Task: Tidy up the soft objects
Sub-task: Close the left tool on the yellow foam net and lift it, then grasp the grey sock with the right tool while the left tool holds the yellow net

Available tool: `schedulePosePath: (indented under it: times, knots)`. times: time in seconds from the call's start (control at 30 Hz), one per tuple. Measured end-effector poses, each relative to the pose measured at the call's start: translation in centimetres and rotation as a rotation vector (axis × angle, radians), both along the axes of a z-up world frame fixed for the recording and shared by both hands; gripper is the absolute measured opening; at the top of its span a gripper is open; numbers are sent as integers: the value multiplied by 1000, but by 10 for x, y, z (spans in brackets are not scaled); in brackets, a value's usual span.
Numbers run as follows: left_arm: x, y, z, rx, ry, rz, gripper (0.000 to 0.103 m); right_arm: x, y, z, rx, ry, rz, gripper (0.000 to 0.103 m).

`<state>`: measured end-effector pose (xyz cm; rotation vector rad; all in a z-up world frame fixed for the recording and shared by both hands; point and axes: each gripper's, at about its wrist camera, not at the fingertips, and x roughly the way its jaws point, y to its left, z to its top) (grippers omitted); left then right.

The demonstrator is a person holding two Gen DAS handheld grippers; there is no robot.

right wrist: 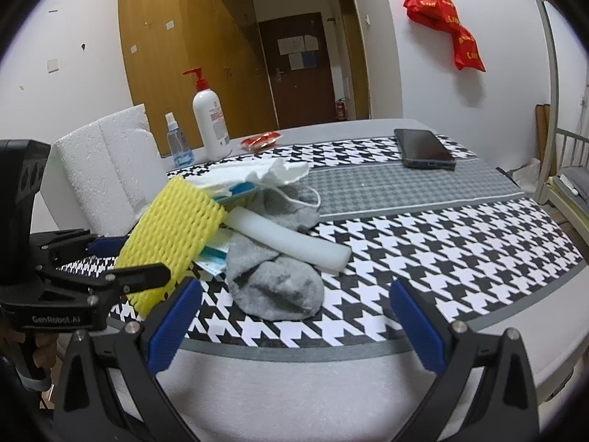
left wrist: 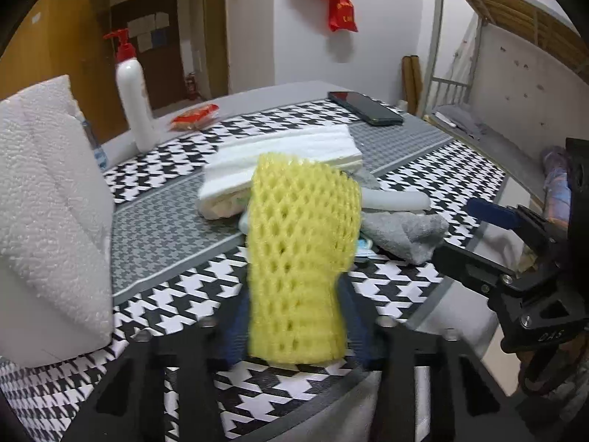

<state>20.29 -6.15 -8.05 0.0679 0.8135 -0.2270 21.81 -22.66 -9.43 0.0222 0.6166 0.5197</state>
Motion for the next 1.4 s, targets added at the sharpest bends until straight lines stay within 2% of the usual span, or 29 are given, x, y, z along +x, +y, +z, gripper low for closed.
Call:
schedulePosePath:
  times: [0.03,0.13,0.63,0.67,0.8,0.87,0.93,0.97,1.03,1.1,1.23,1.4]
  knots:
    - [0,-1,0,-8,4,-11,29,0,0,0,3,1,3,103]
    - [-2,-3,0,-16,-2,-36,23,1,1,-1,3,5,8,103]
    - [-26,14,17,-72,-67,-58,22,9,13,-6,8,54,19,100]
    - [-27,15,17,-73,-71,-56,22,9,14,-7,5,56,22,98]
    - [-30,17,18,-78,-78,-56,22,11,14,-7,-12,65,-4,72]
    - [-31,18,18,-81,-81,-54,22,12,13,-7,-16,69,-10,65]
    - [-32,20,18,-82,-83,-53,22,11,15,-7,-38,69,-8,47]
    - [-32,20,19,-83,-84,-50,22,10,17,-6,-45,69,-1,45]
    - [-34,22,20,-87,-90,-46,22,7,21,-6,-66,64,14,31]
    - [-38,22,22,-88,-96,-44,22,5,23,-5,-72,59,24,22]
    - [-42,26,27,-92,-110,-32,22,5,23,0,-56,58,33,16]
    - [-48,33,34,-99,-129,-9,22,4,21,17,-25,36,43,15]
